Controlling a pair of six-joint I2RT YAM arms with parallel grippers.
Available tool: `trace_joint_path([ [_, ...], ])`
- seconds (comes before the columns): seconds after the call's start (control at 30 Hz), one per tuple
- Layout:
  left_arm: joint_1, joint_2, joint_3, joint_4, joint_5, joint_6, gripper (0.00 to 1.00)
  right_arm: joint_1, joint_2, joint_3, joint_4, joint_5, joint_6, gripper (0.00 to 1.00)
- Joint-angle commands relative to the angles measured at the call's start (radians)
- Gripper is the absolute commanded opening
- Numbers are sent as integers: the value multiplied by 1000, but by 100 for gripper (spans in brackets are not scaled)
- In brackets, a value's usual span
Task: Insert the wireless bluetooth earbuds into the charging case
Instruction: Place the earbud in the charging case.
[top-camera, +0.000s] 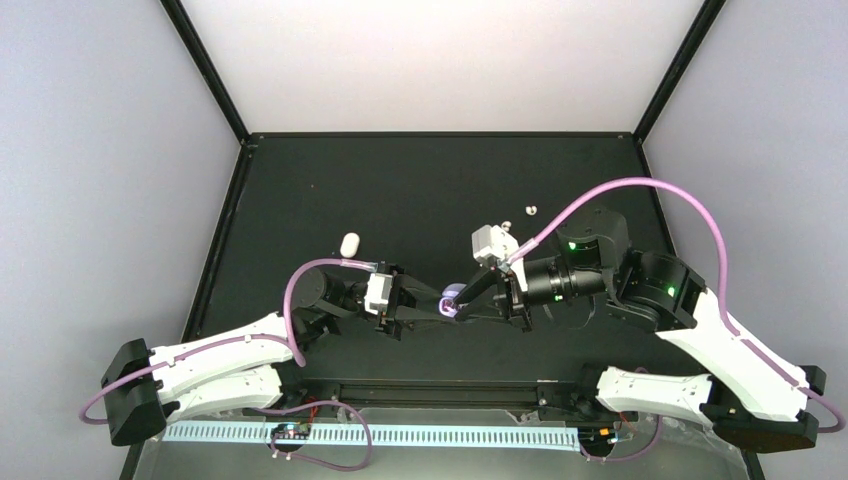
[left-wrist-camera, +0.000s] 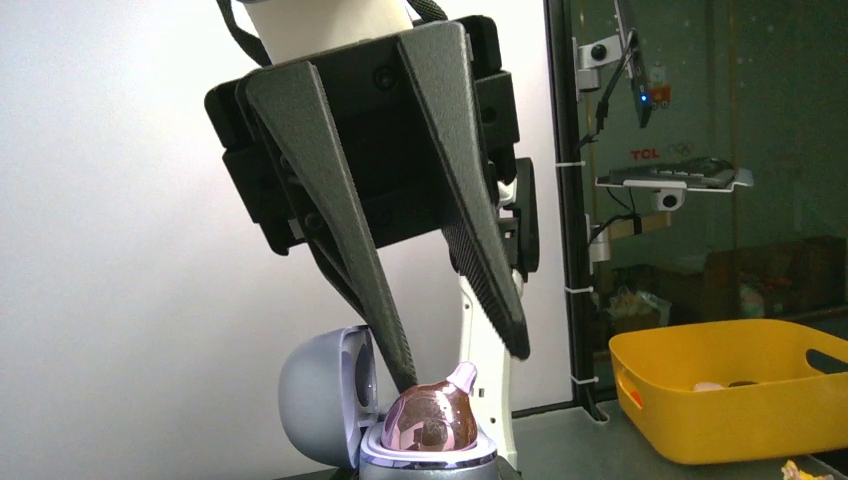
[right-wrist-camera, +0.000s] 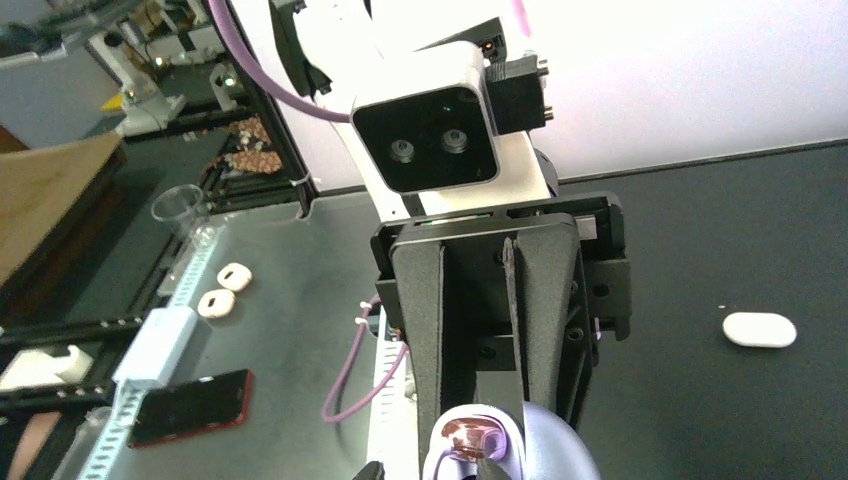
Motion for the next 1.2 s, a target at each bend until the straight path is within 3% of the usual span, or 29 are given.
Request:
trace_joint_path([
  [0.0, -9, 2, 28, 48, 0, 7, 2, -3, -6, 44, -1, -8, 8, 25],
  [0.23, -10, 14, 3, 71, -50, -35, 2, -3, -22, 114, 4, 32, 19, 36],
  [0.4, -10, 24, -15, 114, -90, -86, 2, -3, -71, 92, 36, 233, 11, 44],
  [0.43, -10, 25, -15, 115, -90, -90, 1, -3, -72, 82, 41, 272, 12, 48],
  [0.6, -10, 19, -7, 91, -90, -81, 1, -4, -42, 59, 20, 294, 5, 84],
  [0.7, -9, 15, -5, 82, -95, -78, 1, -4, -41, 42, 23, 295, 1, 99],
  [1.17, -9, 8, 5, 72, -88, -70, 2, -3, -16, 10, -17, 362, -31, 100],
])
